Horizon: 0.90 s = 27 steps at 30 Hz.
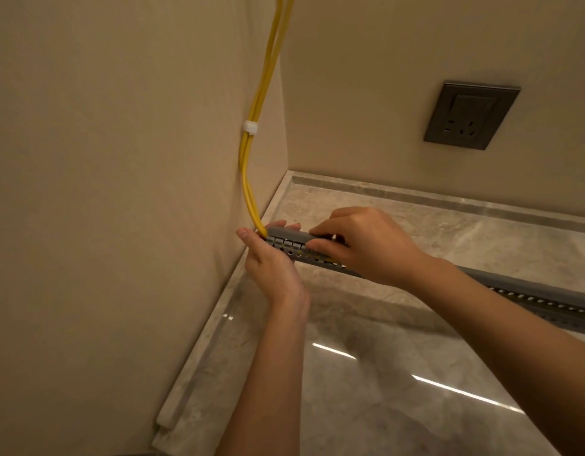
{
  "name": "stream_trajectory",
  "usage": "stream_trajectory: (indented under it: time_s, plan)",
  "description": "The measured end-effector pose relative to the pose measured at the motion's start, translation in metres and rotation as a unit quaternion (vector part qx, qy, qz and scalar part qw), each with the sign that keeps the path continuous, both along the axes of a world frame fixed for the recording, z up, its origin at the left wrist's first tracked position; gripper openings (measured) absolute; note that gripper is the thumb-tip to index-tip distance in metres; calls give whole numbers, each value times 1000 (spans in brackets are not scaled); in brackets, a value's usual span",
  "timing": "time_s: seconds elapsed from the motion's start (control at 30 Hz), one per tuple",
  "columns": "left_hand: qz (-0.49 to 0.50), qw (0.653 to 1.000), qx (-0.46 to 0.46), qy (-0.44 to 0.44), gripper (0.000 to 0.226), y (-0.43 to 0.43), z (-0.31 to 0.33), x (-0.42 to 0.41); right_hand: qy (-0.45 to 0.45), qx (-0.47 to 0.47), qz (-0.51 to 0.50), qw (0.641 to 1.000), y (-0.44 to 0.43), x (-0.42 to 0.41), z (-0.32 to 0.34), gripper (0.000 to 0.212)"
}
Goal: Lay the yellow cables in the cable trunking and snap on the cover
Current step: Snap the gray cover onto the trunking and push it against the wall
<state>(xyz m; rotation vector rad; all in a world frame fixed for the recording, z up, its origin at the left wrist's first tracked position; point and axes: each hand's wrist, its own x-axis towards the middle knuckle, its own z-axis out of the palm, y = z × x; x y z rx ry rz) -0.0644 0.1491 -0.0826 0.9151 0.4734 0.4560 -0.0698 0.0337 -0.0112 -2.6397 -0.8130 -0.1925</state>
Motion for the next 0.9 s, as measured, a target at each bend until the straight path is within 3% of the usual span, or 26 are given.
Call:
stream_trajectory:
  time_s: [0.5,0.6,0.7,0.83,0.9]
  plan:
    - [7,1000,-3,21,55,-1,5,-2,-74,15,22,997,-1,-13,-4,23]
    - [4,999,-5,32,53,-1,5,-2,-22,16,1,1000,1,-12,-1,24]
    - [-1,999,-14,42,52,-1,4,-2,86,74,-50,992,1,-1,6,26]
    - [-3,999,-13,41,50,-1,9,-1,232,143,-102,957,4,21,7,40]
    - [-3,999,-17,41,50,-1,10,1,330,113,-120,930,4,29,5,52]
